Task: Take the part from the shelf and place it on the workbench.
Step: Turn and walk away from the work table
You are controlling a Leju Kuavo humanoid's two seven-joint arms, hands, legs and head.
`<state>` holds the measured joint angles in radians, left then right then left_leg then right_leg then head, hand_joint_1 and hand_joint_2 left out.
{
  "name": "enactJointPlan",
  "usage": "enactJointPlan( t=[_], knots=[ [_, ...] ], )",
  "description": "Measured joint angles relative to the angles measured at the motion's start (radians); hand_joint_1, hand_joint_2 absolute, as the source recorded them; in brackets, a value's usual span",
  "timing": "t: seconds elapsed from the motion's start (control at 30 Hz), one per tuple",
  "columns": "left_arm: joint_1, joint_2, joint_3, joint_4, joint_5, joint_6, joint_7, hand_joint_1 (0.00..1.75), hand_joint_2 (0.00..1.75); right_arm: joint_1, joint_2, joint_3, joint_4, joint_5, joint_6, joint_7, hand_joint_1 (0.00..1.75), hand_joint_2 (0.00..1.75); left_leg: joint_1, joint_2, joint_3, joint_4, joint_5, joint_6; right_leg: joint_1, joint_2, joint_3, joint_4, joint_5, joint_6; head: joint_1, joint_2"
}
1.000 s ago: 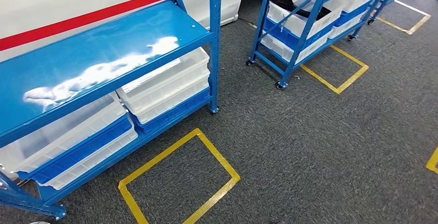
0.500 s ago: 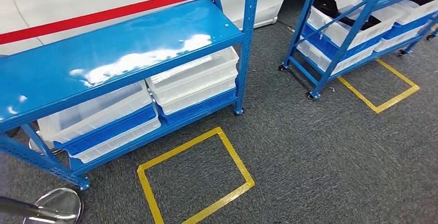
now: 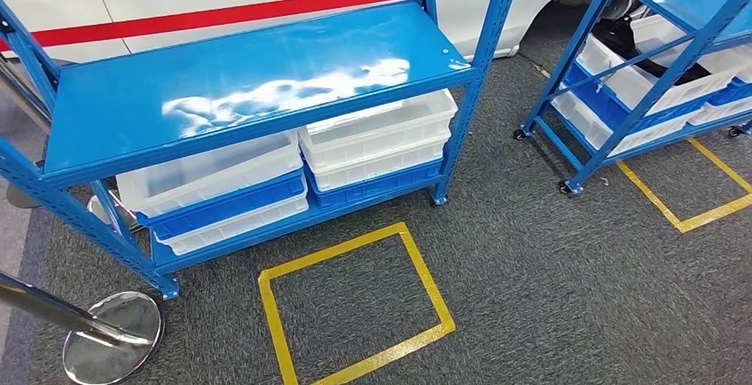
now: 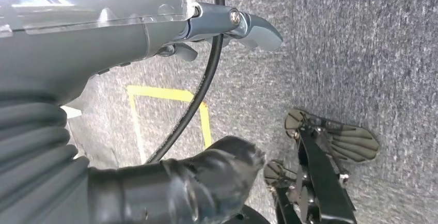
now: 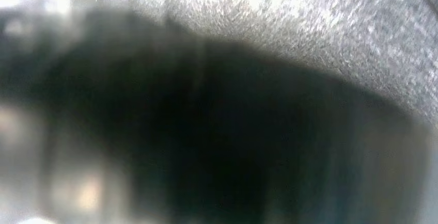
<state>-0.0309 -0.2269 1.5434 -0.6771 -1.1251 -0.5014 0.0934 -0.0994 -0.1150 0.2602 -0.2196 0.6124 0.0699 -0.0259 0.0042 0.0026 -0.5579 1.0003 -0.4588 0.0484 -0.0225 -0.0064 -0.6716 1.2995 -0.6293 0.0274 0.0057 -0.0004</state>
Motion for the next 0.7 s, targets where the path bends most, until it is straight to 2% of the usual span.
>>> enactJointPlan(
  t=[0.03, 0.07, 0.1, 0.17, 0.23, 0.37, 0.53, 0.57, 0.67, 0.7],
  knots=[
    [-0.002, 0.004, -0.004, 0.014, -0.003, 0.010, -0.004, 0.00, 1.75, 0.002, 0.000, -0.006, 0.001, -0.007, 0.005, 0.012, 0.00, 1.75, -0.001, -0.005, 0.001, 0.002, -0.001, 0.000, 0.000, 0.000, 0.000, -0.008, 0.019, -0.002, 0.000, 0.000],
    [-0.003, 0.009, -0.012, 0.029, -0.006, 0.025, -0.011, 0.00, 1.75, 0.004, 0.001, -0.015, 0.001, -0.017, 0.011, 0.028, 0.00, 1.75, -0.002, -0.009, 0.002, 0.004, -0.003, -0.001, 0.000, 0.001, 0.020, -0.055, 0.055, -0.005, 0.000, 0.000],
    [-0.004, 0.014, -0.025, 0.043, -0.006, 0.042, -0.019, 0.00, 1.75, 0.007, 0.001, -0.024, 0.002, -0.028, 0.016, 0.045, 0.00, 1.75, -0.002, -0.012, 0.003, 0.007, -0.005, -0.002, 0.000, 0.002, 0.051, -0.126, 0.095, -0.009, 0.000, 0.000],
    [-0.007, 0.025, -0.071, 0.066, 0.008, 0.072, -0.033, 0.00, 1.75, 0.016, 0.002, -0.045, 0.006, -0.049, 0.022, 0.068, 0.00, 1.75, -0.003, -0.020, 0.002, 0.013, -0.008, -0.008, 0.004, 0.006, 0.101, -0.238, 0.140, -0.017, 0.000, 0.000],
    [-0.009, 0.036, -0.125, 0.080, 0.035, 0.089, -0.038, 0.00, 1.75, 0.028, 0.005, -0.058, 0.010, -0.067, 0.022, 0.073, 0.00, 1.75, -0.005, -0.026, -0.001, 0.015, -0.010, -0.015, 0.009, 0.008, 0.110, -0.266, 0.144, -0.022, 0.000, 0.000],
    [-0.004, 0.060, -0.225, 0.105, 0.116, 0.123, -0.042, 0.00, 1.75, 0.050, 0.016, -0.078, 0.010, -0.108, 0.017, 0.075, 0.00, 1.75, -0.006, -0.026, -0.001, 0.012, -0.010, -0.006, 0.011, 0.009, 0.111, -0.271, 0.148, -0.025, 0.000, 0.000],
    [0.013, 0.079, -0.362, 0.127, 0.227, 0.164, -0.049, 0.00, 1.75, 0.065, 0.028, -0.092, 0.005, -0.164, 0.008, 0.071, 0.00, 1.75, -0.004, -0.026, 0.003, 0.003, -0.006, -0.014, 0.013, 0.009, 0.111, -0.271, 0.146, -0.034, 0.000, 0.000],
    [0.018, 0.083, -0.388, 0.131, 0.249, 0.172, -0.050, 0.00, 1.75, 0.068, 0.030, -0.095, 0.003, -0.175, 0.005, 0.070, 0.00, 1.31, -0.004, -0.026, 0.004, 0.002, -0.005, -0.015, 0.013, 0.009, 0.111, -0.270, 0.146, -0.035, 0.000, 0.000],
    [0.032, 0.094, -0.471, 0.141, 0.315, 0.198, -0.052, 0.00, 0.44, 0.081, 0.036, -0.104, -0.005, -0.207, -0.001, 0.067, 0.00, 0.00, -0.003, -0.026, 0.004, 0.001, -0.004, -0.020, 0.015, 0.009, 0.111, -0.270, 0.146, -0.036, 0.000, 0.000],
    [0.037, 0.097, -0.501, 0.145, 0.337, 0.206, -0.052, 0.00, 0.00, 0.086, 0.037, -0.107, -0.008, -0.218, -0.002, 0.066, 0.00, 0.00, -0.002, -0.026, 0.004, 0.001, -0.005, -0.023, 0.015, 0.009, 0.111, -0.270, 0.146, -0.037, 0.000, 0.000]
  ],
)
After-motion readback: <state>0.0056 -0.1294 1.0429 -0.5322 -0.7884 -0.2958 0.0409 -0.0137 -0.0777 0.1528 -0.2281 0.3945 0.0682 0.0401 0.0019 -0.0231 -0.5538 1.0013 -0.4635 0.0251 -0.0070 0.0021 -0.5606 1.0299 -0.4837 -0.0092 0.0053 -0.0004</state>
